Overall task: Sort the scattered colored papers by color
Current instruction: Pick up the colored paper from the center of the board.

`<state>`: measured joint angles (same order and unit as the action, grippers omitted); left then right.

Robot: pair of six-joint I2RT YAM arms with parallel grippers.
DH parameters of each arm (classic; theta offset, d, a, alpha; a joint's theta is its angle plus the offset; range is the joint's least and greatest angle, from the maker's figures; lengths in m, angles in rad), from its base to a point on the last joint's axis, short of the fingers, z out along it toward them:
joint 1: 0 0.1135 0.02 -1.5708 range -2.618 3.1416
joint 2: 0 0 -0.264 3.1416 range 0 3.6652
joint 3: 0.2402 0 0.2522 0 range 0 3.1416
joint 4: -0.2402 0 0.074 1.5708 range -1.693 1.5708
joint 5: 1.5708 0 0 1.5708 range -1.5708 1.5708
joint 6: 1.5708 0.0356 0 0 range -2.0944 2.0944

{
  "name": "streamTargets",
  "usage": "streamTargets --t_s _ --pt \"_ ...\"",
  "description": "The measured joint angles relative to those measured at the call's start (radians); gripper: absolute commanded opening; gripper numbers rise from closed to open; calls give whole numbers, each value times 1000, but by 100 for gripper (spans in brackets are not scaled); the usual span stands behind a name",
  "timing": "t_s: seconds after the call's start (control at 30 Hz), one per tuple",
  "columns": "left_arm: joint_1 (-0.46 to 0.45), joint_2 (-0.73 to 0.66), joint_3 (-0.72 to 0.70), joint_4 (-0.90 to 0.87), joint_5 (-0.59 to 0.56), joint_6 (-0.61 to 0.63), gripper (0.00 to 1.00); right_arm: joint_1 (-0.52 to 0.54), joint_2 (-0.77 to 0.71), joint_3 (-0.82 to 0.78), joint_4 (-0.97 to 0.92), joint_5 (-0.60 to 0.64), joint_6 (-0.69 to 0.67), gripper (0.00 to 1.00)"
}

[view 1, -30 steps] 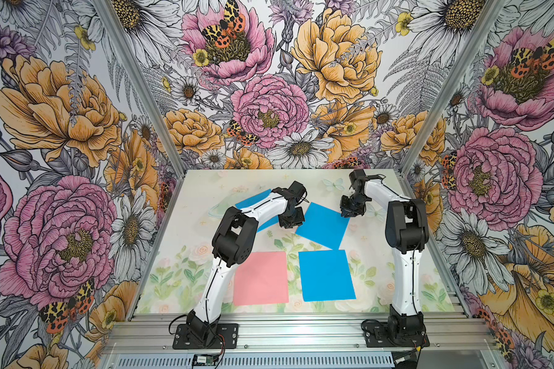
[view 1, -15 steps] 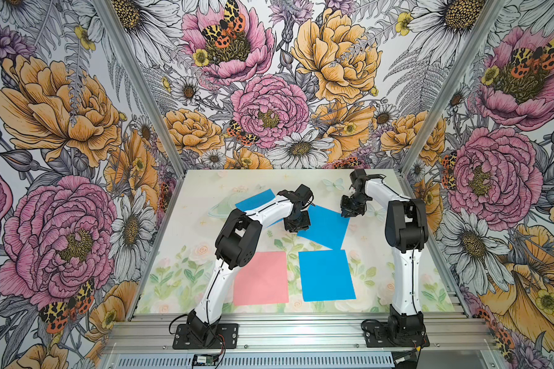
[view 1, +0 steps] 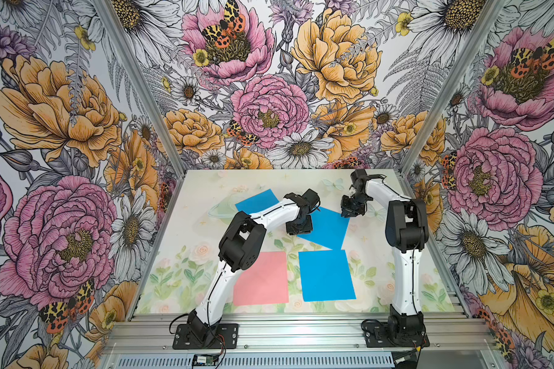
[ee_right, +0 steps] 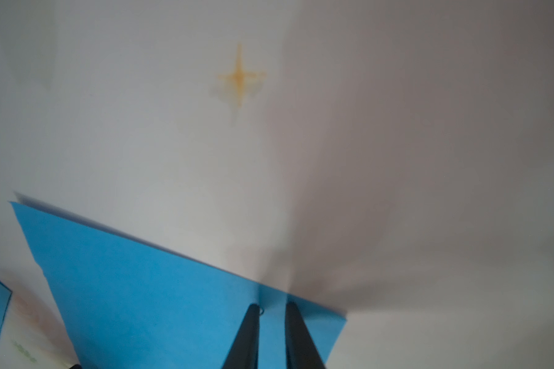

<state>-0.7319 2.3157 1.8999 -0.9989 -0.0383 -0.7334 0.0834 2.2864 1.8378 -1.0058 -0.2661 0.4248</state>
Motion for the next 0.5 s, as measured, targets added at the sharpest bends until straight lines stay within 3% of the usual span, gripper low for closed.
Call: streamTargets --t_s 0.5 --pt "5 14 22 8 80 4 47 -6 0 -2 1 -14 0 18"
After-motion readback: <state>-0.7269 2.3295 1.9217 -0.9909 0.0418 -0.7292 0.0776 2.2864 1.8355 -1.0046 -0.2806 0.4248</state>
